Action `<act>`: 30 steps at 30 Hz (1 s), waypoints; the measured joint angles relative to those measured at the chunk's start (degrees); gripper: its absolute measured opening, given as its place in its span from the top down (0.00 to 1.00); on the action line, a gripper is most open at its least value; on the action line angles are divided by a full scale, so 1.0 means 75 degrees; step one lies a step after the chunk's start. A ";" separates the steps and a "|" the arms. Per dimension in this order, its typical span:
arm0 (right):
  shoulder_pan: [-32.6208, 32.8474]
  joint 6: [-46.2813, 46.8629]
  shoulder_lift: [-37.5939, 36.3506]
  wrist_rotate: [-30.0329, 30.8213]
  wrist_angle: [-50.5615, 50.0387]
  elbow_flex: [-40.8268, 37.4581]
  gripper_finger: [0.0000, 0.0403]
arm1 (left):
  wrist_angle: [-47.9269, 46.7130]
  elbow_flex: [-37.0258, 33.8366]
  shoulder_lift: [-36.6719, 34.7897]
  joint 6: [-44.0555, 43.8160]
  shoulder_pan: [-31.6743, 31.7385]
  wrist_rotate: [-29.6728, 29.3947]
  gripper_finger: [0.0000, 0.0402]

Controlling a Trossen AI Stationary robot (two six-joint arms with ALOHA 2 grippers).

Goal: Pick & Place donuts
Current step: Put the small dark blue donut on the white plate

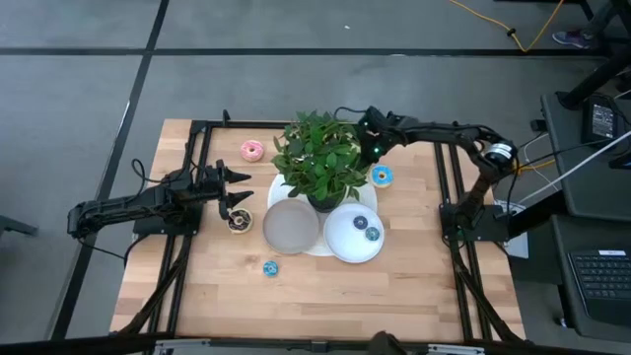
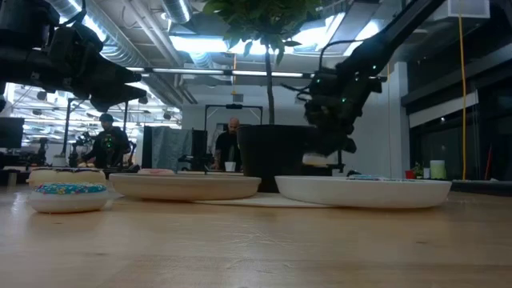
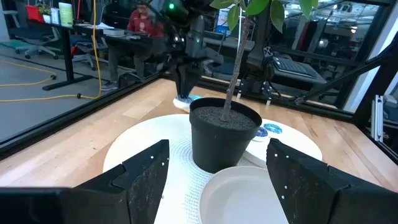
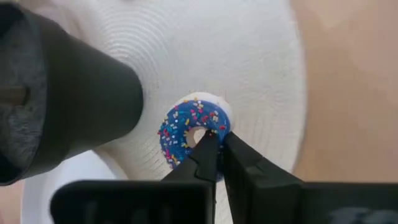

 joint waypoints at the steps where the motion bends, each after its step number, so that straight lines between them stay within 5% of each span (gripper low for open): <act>1: -0.0049 0.0043 -0.0073 0.0089 0.0005 0.0000 0.96 | 0.0000 0.0000 0.0000 0.0000 0.0002 0.0000 0.35; 16: -0.0384 0.2573 -0.0793 0.1304 0.0078 0.0000 0.96 | 0.0000 0.0001 0.0000 0.0000 0.0001 0.0000 0.35; 30: 0.0799 0.3834 -0.2025 0.2450 -0.0819 0.0000 0.96 | 0.0000 0.0002 0.0000 0.0002 0.0001 -0.0002 0.35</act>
